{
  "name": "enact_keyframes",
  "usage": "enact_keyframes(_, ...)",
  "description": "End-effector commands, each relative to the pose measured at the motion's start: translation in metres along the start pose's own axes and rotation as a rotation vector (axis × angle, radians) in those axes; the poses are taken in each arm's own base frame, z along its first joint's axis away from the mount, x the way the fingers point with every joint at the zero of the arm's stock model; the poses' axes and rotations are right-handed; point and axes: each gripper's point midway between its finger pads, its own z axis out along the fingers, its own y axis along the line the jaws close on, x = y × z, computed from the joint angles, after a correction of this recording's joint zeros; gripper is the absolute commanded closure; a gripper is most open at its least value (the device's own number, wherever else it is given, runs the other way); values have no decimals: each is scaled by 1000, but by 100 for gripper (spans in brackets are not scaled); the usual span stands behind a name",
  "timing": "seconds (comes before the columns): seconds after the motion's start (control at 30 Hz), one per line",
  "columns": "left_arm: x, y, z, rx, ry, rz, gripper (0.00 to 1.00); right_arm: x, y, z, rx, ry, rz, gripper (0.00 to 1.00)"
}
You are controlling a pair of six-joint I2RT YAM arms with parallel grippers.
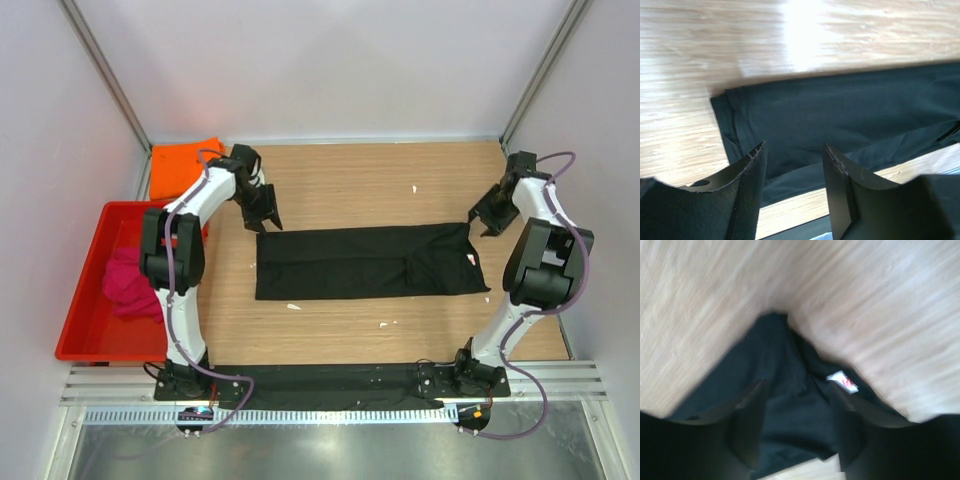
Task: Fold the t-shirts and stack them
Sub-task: Fold the tshirt
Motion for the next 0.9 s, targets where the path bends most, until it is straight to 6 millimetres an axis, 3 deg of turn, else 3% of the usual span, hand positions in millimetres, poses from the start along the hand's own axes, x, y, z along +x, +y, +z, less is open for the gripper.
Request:
enact_keyframes(0.0,11,-13,-17,1,-20,73,48,26,8,-33,-20,10,31,37)
enact_keyframes(0.07,14,-16,-17,4,-23,74,46,46,14,-36,-23,36,56,1)
enact_keyframes(0.17,19,-21,-20,11,-32,75,45,63,20,-40,45,18,53,0)
enact_keyframes(0.23,23,-26,-24,20,-42,82,45,74,12,-35,147,25,61,0)
enact_keyframes(0.3,30,-26,-23,15,-41,83,45,89,19,-30,200,36,89,0)
enact_keyframes(0.47,44,-21,-35,-2,-63,80,45,130,16,-2,307,81,148,0)
enact_keyframes(0.63,52,-15,-51,-29,-93,81,45,127,23,28,277,41,164,0)
enact_keyframes(0.73,57,-13,-60,-46,-116,105,44,122,17,46,308,11,108,0)
enact_keyframes(0.87,69,-22,-62,-63,-124,199,38,98,30,64,277,-68,-45,0)
